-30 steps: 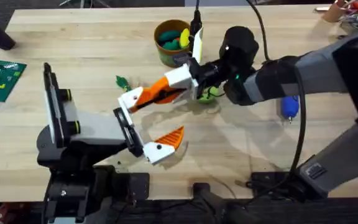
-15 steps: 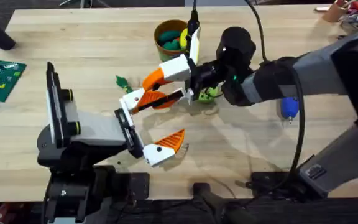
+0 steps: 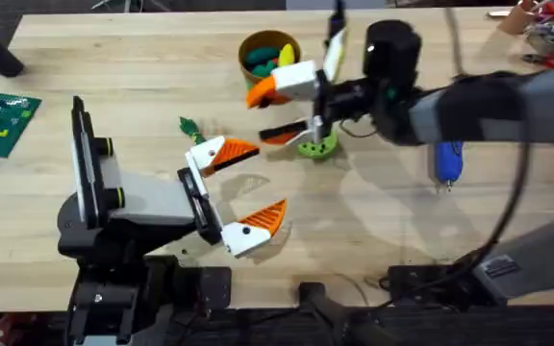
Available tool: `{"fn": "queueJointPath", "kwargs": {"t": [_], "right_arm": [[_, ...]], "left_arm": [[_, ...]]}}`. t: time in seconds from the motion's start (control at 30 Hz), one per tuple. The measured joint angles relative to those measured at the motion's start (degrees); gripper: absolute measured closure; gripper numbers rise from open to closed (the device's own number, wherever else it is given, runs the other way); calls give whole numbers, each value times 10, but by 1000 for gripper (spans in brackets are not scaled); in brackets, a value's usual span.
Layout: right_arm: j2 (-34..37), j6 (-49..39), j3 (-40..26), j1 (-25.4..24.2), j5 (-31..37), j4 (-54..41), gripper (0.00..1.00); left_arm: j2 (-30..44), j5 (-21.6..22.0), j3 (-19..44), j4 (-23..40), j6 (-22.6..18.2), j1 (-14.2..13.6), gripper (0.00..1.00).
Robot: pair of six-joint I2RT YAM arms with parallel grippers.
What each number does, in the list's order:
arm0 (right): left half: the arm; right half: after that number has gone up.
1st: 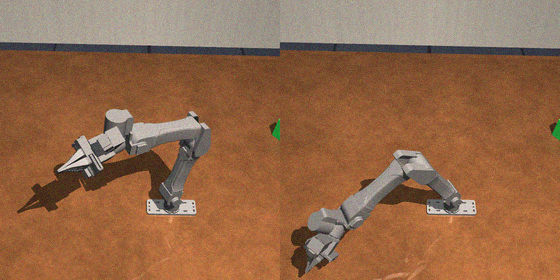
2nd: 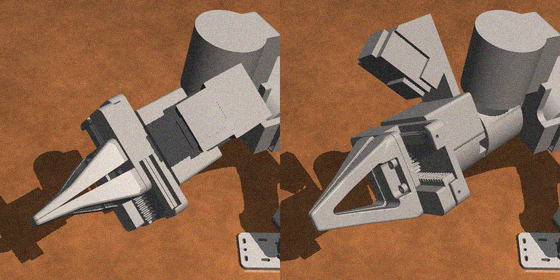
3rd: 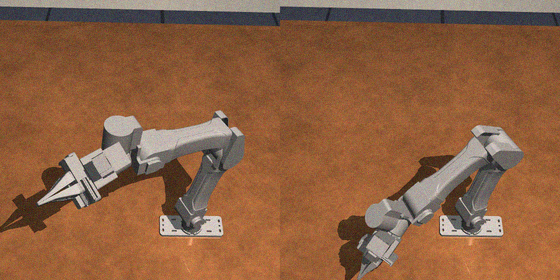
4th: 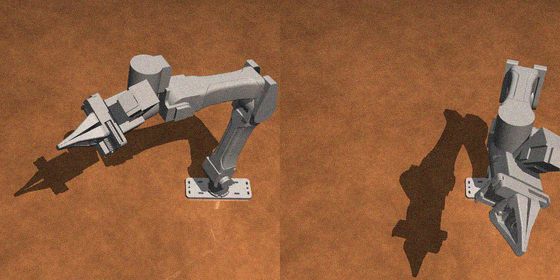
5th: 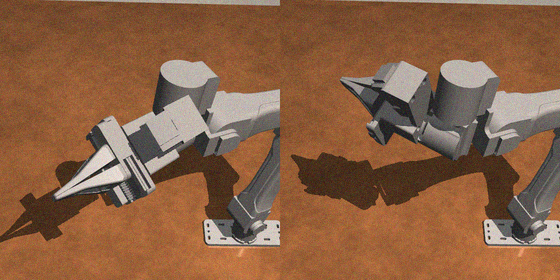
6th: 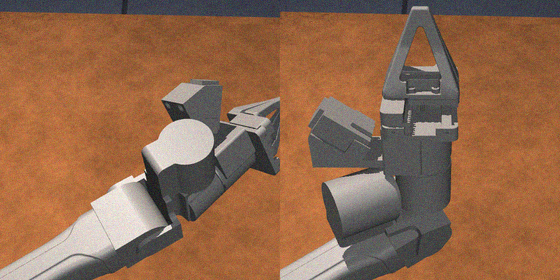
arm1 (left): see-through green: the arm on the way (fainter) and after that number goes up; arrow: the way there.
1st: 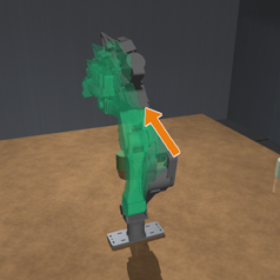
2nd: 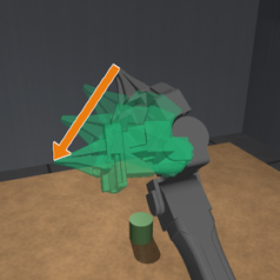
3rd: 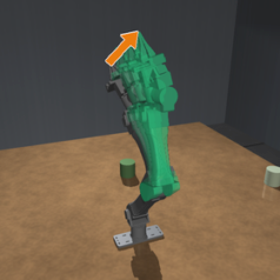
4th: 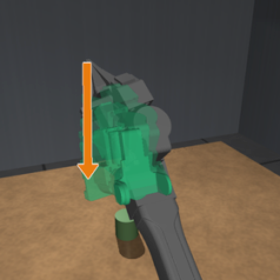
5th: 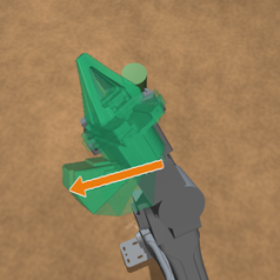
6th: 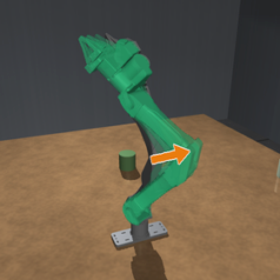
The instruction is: Pick up the gripper from the table and insert it into the empty holder that is missing its gripper. Then pick up a screw, insert it into the mounting hole, and use the screwdriver to tighten it. Finally, clean up the table by picking up the vegetable and placing it into the bucket.
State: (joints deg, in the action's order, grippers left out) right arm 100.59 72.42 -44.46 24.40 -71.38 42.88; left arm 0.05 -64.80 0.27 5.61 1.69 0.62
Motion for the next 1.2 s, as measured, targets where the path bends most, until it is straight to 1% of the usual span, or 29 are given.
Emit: {"fn": "queueJointPath", "kwargs": {"t": [0.07, 0.17, 0.3, 0.33, 0.43, 0.53, 0.6, 0.63, 0.73, 0.8, 0.9, 1.0, 1.07, 1.2], "right_arm": [[-30, -72, -6, -24, 26, -120, 6], [-69, -174, -18, -51, 64, -248, 6], [-116, -290, -56, -79, 102, -382, 6], [-127, -317, -70, -88, 111, -415, 6], [-152, -413, -125, -123, 148, -564, 6], [-158, -510, -187, -147, 208, -722, 6], [-157, -575, -236, -151, 260, -822, 6], [-156, -604, -265, -150, 287, -873, 7], [-155, -680, -357, -143, 372, -985, 6], [-155, -720, -420, -133, 431, -1044, 6], [-157, -759, -491, -110, 506, -1115, 6], [-159, -779, -541, -77, 567, -1162, 6], [-159, -787, -562, -52, 598, -1182, 6], [-159, -793, -583, 7, 658, -1208, 6]], "left_arm": [[0, 0, 0, 0, 0, 0, 14], [0, -1, 0, 0, 0, 0, 14], [0, -1, 0, 0, 0, 0, 14], [0, -1, 0, 0, 0, 0, 14], [0, -1, 0, 0, 0, 0, 14], [0, -1, 0, 0, 0, 0, 14], [0, -1, 0, 0, 0, 0, 14], [0, -1, 0, 0, 0, 0, 14], [0, -1, 0, 0, 0, 0, 15], [0, -1, 0, 0, 0, 0, 15], [0, -1, 0, 0, 0, 0, 14], [0, -1, 0, 0, 0, 0, 14], [0, -1, 0, 0, 0, 0, 14], [0, -1, 0, 0, 0, 0, 15]]}}
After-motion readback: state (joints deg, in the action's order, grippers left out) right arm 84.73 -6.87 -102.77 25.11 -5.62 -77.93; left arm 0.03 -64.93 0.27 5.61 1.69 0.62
